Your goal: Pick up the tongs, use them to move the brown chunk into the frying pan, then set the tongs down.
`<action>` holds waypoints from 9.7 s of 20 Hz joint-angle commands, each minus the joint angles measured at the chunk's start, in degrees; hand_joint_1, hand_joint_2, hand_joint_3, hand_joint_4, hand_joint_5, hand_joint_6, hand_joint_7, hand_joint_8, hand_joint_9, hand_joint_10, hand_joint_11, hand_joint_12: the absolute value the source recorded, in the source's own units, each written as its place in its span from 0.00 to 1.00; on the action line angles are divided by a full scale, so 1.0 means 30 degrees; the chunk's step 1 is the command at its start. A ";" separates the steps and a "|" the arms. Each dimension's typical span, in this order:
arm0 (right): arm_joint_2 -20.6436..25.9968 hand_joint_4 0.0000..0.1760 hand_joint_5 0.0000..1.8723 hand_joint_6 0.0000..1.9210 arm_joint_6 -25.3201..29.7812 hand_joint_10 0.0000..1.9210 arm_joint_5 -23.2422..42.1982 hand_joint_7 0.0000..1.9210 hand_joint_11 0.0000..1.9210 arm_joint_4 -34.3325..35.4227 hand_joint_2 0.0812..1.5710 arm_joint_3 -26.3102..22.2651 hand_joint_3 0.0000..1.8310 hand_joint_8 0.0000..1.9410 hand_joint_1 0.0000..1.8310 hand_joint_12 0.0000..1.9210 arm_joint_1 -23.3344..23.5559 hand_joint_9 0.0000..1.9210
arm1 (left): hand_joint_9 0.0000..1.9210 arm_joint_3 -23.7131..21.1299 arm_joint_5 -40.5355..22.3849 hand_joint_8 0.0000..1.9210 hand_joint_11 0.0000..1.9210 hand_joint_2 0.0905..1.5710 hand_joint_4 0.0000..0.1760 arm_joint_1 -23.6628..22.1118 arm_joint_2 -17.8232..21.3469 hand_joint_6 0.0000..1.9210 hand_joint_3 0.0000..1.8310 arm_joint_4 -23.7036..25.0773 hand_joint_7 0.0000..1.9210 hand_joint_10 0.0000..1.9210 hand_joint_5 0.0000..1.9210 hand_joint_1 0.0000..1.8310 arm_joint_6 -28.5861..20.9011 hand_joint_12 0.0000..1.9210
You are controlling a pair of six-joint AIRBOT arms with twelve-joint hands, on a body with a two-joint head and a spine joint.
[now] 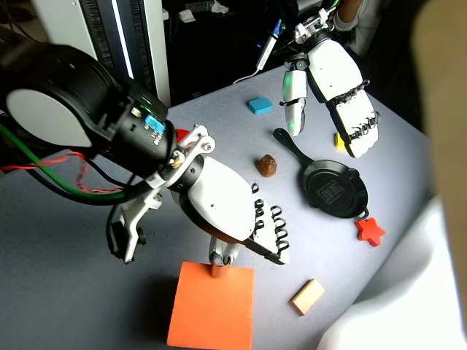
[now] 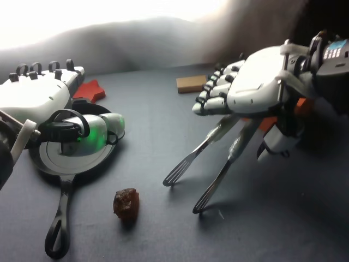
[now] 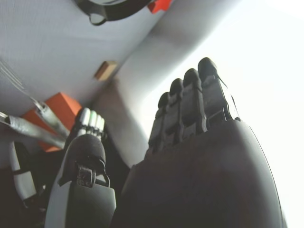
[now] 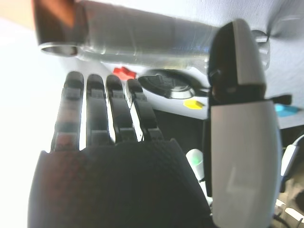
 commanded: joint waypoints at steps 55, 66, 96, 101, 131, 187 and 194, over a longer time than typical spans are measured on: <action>0.0761 0.00 0.43 0.01 0.4226 0.02 0.0949 0.45 0.14 -0.0148 0.77 -0.0466 0.01 0.00 0.52 0.67 0.2766 0.43 | 0.02 -0.0833 -0.5381 0.00 0.00 0.79 0.00 0.0151 0.0194 0.00 0.00 -0.0311 0.03 0.00 0.04 0.03 -0.0202 0.09; 0.2060 0.00 0.45 0.01 2.5095 0.01 -0.3239 0.45 0.15 -2.3269 0.74 -0.5224 0.00 0.00 0.56 0.65 0.1637 0.43 | 0.02 -0.1825 -0.9783 0.00 0.00 0.79 0.00 0.0201 0.0150 0.00 0.00 -0.1439 0.03 0.00 0.04 0.00 -0.0368 0.07; -0.3204 0.00 0.43 0.00 3.3050 0.00 -1.0391 0.43 0.15 -2.3395 0.74 -0.6330 0.00 0.00 0.56 0.65 -0.0869 0.43 | 0.03 -0.2232 -1.2528 0.00 0.00 0.79 0.00 -0.0020 -0.0194 0.00 0.00 -0.2755 0.04 0.00 0.05 0.02 -0.0187 0.08; -0.3509 0.00 0.43 0.00 3.2907 0.00 -1.0128 0.43 0.15 -2.3393 0.73 -0.6077 0.00 0.00 0.55 0.66 -0.1092 0.43 | 0.03 -0.2188 -1.2402 0.00 0.00 0.79 0.00 -0.0020 -0.0199 0.00 0.00 -0.2727 0.04 0.00 0.04 0.00 -0.0104 0.11; -0.3387 0.00 0.42 0.01 3.2573 0.01 -0.9503 0.42 0.13 -2.5131 0.75 -0.5703 0.00 0.01 0.53 0.66 -0.2710 0.41 | 0.03 -0.2098 -1.2003 0.00 0.00 0.80 0.00 -0.0038 -0.0220 0.00 0.00 -0.2568 0.04 0.00 0.04 0.02 -0.0028 0.08; -0.8639 0.00 0.50 0.48 3.8002 0.88 -0.2072 0.57 0.40 -3.4162 0.87 0.5429 0.00 0.68 0.25 1.00 -0.2045 0.52 | 0.02 -0.1758 -0.9688 0.00 0.00 0.80 0.00 -0.0028 -0.0238 0.00 0.00 -0.1770 0.02 0.00 0.01 0.00 0.0297 0.12; -0.7442 0.00 0.47 0.30 3.7655 0.80 -0.2523 0.44 0.22 -3.4189 0.79 0.3823 0.00 0.61 0.23 0.88 -0.2053 0.39 | 0.02 -0.1676 -0.9423 0.00 0.00 0.79 0.00 -0.0024 -0.0238 0.00 0.00 -0.1577 0.03 0.00 0.02 0.00 0.0297 0.14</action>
